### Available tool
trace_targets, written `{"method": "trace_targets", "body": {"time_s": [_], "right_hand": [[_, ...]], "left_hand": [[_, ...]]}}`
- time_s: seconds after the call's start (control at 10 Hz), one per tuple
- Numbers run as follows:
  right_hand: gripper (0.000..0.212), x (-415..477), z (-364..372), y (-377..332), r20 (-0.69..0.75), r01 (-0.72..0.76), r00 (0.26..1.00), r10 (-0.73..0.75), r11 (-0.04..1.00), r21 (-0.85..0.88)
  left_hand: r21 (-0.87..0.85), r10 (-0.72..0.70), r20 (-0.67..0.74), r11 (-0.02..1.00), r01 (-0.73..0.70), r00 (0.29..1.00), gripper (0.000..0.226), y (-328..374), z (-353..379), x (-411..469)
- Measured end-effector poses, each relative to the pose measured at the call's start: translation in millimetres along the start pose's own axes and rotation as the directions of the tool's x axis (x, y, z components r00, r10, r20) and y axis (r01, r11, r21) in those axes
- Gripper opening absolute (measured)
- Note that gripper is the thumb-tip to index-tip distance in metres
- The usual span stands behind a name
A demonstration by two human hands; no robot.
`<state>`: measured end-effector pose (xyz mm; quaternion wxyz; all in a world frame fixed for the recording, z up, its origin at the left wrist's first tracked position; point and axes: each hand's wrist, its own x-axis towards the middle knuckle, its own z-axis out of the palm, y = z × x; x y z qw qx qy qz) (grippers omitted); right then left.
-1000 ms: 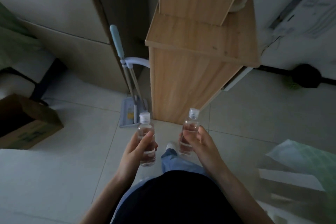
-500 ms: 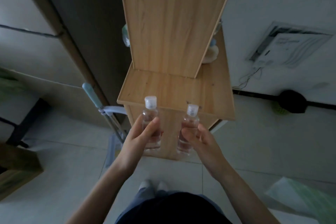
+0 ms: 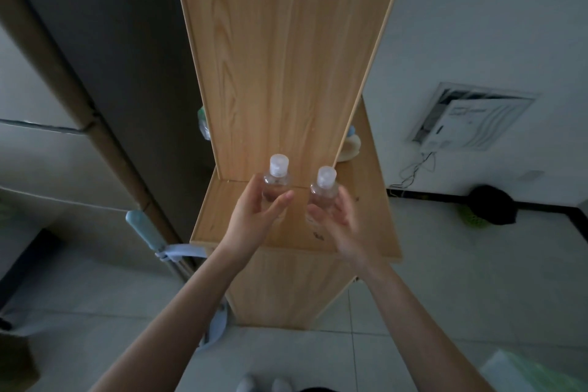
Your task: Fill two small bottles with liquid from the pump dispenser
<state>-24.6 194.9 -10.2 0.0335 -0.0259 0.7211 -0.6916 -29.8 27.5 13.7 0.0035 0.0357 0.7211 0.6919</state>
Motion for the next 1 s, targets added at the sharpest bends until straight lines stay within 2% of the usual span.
{"method": "trace_targets", "body": {"time_s": [0.3,0.5,0.7,0.8,0.9,1.0], "right_hand": [[0.041,8.4,-6.1,20.8,-0.047,-0.022,0.999,0.021,0.999,-0.036],[0.045,7.5,-6.4,23.5,-0.019,-0.018,1.0,0.017,0.999,-0.031],[0.05,7.9,-7.4,21.7,-0.033,-0.05,0.998,0.049,0.999,-0.019],[0.057,5.5,-6.9,19.2,-0.023,-0.071,0.997,0.071,0.997,-0.035],[0.083,0.4,-9.2,12.3,-0.025,-0.082,0.996,0.08,0.995,-0.065],[0.087,-12.7,-22.3,0.1,-0.063,-0.046,0.997,0.039,0.993,-0.105]], "left_hand": [[0.013,-0.054,-0.007,0.998,0.054,0.999,0.027,-20.5,-2.4,9.7],[0.011,-0.023,0.011,1.0,0.023,1.0,0.035,-24.5,-3.0,10.4],[0.019,0.02,0.016,1.0,-0.02,1.0,0.024,-26.1,-3.3,10.7],[0.016,0.032,0.033,0.999,-0.032,0.999,0.039,-25.1,-3.3,8.8],[0.052,0.05,0.032,0.997,-0.052,0.998,0.063,-32.1,-7.8,13.1],[0.181,0.057,-0.025,0.982,-0.052,0.998,0.077,-36.2,-20.3,2.1]]}}
